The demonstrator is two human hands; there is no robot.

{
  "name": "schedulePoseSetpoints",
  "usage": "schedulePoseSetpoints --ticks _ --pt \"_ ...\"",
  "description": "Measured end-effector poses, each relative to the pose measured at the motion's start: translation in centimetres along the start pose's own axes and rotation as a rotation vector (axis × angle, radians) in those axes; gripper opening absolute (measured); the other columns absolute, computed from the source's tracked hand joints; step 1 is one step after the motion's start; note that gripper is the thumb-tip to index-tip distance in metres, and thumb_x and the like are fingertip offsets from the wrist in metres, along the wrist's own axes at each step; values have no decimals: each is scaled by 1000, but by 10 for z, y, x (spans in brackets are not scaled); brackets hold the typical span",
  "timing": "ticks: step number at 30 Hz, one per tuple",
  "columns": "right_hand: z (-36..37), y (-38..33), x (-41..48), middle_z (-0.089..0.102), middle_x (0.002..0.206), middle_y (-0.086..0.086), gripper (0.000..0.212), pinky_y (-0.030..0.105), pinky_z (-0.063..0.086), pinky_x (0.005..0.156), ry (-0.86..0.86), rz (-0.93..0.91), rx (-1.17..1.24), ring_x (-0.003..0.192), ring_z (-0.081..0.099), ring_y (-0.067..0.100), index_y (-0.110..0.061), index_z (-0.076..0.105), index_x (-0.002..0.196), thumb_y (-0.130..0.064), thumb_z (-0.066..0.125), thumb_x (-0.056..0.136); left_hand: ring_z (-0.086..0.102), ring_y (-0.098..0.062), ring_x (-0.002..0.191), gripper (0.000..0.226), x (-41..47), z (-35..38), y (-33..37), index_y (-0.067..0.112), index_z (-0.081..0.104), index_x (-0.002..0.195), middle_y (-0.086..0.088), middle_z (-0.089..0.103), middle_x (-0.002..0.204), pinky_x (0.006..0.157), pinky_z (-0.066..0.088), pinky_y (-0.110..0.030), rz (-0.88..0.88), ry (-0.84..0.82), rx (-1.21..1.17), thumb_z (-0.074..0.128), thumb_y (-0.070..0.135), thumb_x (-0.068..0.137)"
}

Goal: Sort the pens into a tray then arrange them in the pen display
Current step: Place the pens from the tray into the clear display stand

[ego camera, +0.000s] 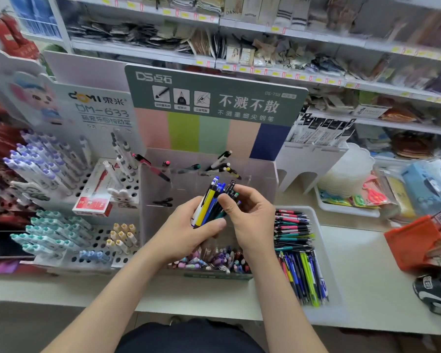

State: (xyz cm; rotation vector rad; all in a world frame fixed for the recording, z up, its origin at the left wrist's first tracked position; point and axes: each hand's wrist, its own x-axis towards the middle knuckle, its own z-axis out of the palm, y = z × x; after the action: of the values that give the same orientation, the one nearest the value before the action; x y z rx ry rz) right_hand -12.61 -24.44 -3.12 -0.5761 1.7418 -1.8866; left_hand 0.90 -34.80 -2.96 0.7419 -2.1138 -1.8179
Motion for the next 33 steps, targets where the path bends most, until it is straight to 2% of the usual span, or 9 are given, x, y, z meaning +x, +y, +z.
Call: schedulePoseSetpoints --ticks 4,9,12,15,19,21,25,29,33 --pt "6 -1 3 81 103 -2 22 34 61 86 -109 -65 -109 98 76 17 -23 79 112 -23 84 91 61 -21 61 19 -6 -17 -4 32 65 118 -8 73 81 57 51 -36 3 18 -73 73 29 101" --pt "20 1 9 77 94 -4 8 40 58 83 -99 -79 -181 87 70 15 -24 76 99 -28 82 94 60 -18 64 24 -8 -33 -3 30 63 124 -14 75 86 55 49 -29 -18 -10 -92 71 29 101" --pt "31 -2 12 79 95 -5 8 44 63 83 17 -91 -180 91 74 18 -27 81 97 -32 84 92 61 -17 64 25 -7 -37 3 29 63 125 -15 75 87 55 50 -28 -9 11 -94 71 28 102" --pt "38 -11 20 80 92 -5 1 37 62 81 152 -127 -109 88 73 13 -29 82 96 -28 81 95 60 -19 64 23 -7 -42 5 31 64 123 -15 75 87 54 49 -31 -1 17 -88 71 29 101" --pt "48 -31 38 78 95 3 10 43 62 82 357 -264 56 86 71 15 -20 76 108 -26 68 105 60 -19 63 19 -10 -53 0 45 67 110 -11 75 84 54 48 -31 -9 85 -111 73 30 101" --pt "53 -41 44 77 95 7 15 42 64 78 409 -377 64 83 73 20 -13 73 114 -24 66 106 59 -20 62 14 -11 -59 -4 43 67 105 -10 74 83 53 46 -32 -19 125 -138 72 31 102" --pt "68 -40 59 76 97 -1 15 36 62 75 251 -594 -271 83 75 15 -9 71 116 -20 67 106 57 -20 61 10 -14 -65 -10 39 68 100 -9 74 83 53 44 -31 -39 162 -170 71 29 103" --pt "82 -16 77 74 101 -2 16 48 59 83 -79 -646 -705 92 68 19 -14 66 114 -18 73 100 57 -19 60 10 -14 -68 -10 29 67 111 -7 75 83 53 45 -27 -48 188 -185 71 29 102" --pt "77 -13 72 74 88 -7 8 49 49 80 38 -754 -878 87 56 21 -19 74 94 -25 73 100 57 -19 59 14 -12 -70 -8 27 66 114 -7 75 81 51 45 -26 -46 222 -188 71 29 102"
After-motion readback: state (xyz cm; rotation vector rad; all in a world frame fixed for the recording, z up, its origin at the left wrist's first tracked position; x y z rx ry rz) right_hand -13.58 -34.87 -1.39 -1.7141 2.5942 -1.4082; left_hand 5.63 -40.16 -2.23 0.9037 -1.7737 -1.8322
